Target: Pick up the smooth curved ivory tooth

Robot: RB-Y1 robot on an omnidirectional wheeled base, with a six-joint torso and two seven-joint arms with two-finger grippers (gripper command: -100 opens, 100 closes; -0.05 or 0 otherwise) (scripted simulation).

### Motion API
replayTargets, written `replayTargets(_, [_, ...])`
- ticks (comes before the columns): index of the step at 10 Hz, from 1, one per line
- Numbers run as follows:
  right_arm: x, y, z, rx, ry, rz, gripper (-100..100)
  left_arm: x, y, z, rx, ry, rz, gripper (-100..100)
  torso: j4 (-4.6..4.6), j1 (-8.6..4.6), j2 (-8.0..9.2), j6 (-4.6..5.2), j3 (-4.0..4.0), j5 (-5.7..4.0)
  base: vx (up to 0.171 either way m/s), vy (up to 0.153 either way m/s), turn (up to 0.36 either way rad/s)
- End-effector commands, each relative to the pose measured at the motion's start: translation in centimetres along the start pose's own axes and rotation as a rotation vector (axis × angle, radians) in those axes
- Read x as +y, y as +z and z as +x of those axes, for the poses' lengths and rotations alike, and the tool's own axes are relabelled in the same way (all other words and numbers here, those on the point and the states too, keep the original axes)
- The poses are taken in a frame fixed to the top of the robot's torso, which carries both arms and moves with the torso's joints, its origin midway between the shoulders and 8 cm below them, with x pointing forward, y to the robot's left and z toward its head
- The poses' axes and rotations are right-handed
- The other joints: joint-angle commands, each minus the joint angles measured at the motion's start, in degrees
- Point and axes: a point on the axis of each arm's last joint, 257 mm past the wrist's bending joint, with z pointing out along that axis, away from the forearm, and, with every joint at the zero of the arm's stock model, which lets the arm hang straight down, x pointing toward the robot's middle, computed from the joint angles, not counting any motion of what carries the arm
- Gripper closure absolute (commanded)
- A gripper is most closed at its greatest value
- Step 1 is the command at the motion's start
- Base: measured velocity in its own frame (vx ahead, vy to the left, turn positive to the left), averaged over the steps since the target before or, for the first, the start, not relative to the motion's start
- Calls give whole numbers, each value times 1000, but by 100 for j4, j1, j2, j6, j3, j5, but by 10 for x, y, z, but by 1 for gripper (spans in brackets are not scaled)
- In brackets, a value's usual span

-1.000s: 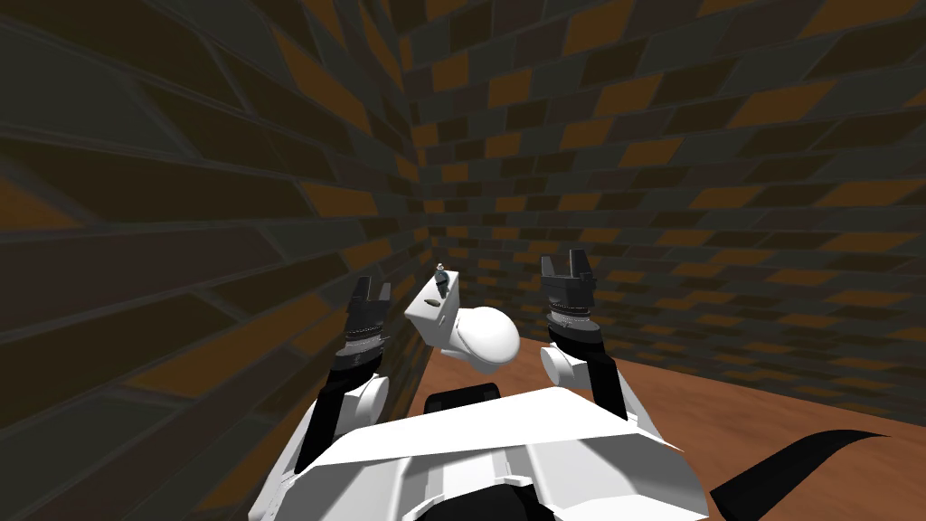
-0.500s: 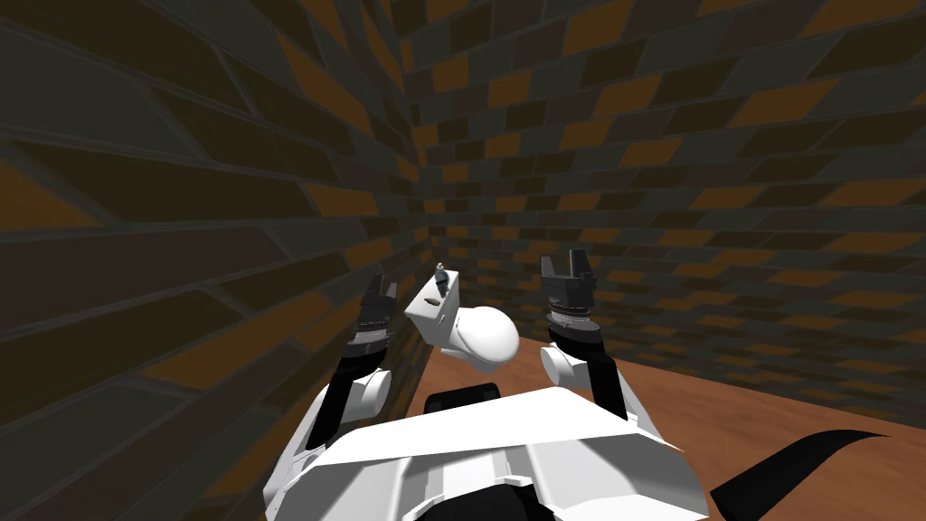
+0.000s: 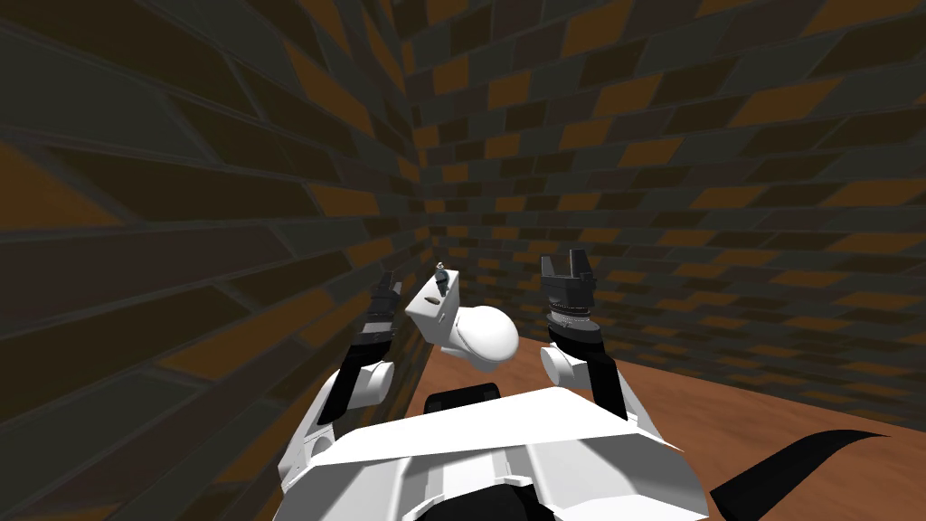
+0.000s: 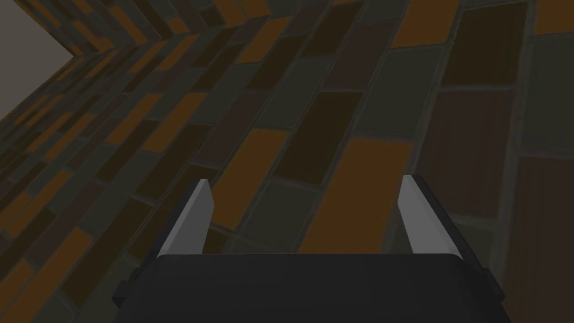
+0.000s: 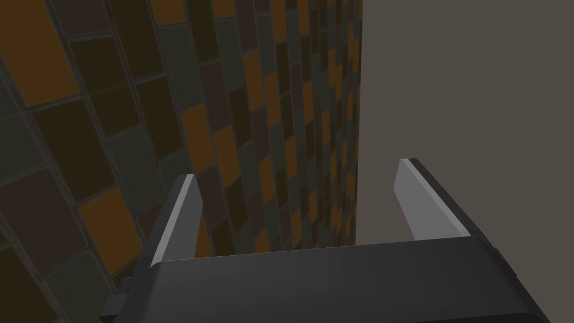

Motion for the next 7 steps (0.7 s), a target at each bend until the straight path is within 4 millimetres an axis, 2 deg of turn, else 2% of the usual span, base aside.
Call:
replayTargets(1, [0,0,0,0,0,0,0,11,7,5,12,20,-36,-100,0,0,0,0,0,0,-22,-12,30])
replayTargets(7, [0,0,0,0,0,0,0,44,25,16,46,78,-148,-100,0,-1,1,0,1,0,-23,-10,18])
